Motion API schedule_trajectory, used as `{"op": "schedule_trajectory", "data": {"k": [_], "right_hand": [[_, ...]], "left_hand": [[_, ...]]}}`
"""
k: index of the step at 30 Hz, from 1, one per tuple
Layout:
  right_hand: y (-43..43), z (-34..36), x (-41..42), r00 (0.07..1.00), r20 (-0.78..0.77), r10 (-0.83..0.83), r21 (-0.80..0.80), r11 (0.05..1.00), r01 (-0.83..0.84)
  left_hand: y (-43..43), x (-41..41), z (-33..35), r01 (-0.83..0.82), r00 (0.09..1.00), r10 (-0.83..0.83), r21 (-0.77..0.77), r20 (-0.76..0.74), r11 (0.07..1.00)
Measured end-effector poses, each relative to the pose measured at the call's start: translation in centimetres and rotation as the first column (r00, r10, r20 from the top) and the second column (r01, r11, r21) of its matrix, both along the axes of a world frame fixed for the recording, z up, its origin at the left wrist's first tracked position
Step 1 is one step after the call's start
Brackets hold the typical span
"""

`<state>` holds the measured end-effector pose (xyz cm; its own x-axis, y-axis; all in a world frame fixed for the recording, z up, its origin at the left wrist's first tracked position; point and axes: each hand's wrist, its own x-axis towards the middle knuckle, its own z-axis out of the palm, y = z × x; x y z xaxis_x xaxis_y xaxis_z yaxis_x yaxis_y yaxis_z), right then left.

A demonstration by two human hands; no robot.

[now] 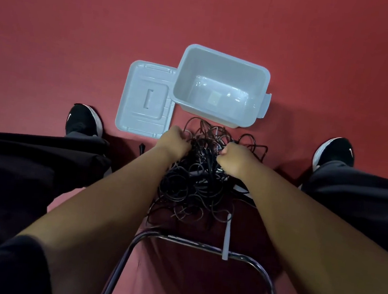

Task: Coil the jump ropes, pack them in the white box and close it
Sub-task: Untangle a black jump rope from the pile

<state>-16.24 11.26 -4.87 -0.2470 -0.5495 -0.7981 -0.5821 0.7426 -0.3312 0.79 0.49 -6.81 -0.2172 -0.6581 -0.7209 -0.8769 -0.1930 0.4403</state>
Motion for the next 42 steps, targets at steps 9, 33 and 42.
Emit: {"op": "schedule_trajectory", "data": {"k": [9,33,42], "right_hand": [[-1.7,5.0,-0.4,0.995,-0.082,-0.053,-0.211,0.977,0.034],[-1.3,32.8,3.3,0.926,0.378,-0.013,-0.760,0.566,0.319],[-1.6,43.1,5.8,0.896,0.431,-0.104,-0.791,0.435,0.431]], "left_hand": [[-2.4,-1.6,7.7,-0.034,0.961,-0.003,-0.129,-0.277,0.991],[0.2,-2.3,46.0,-0.109,0.588,-0.201,-0.324,-0.783,0.940],[0.3,-1.2,56.3,-0.281,0.356,-0.131,-0.240,-0.925,0.929]]}}
